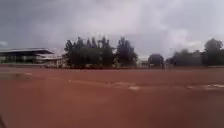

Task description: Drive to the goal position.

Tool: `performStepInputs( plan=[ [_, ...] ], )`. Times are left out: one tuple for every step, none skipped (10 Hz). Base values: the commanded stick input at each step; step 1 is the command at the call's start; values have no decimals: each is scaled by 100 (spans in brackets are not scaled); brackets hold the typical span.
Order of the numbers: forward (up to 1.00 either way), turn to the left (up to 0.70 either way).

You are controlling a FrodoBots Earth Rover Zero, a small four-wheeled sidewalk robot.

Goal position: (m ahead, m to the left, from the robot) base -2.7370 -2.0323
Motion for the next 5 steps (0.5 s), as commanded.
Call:
performStepInputs(
  plan=[
    [70, 0],
    [70, 0],
    [70, 0],
    [70, 0],
    [70, 0]
  ],
)
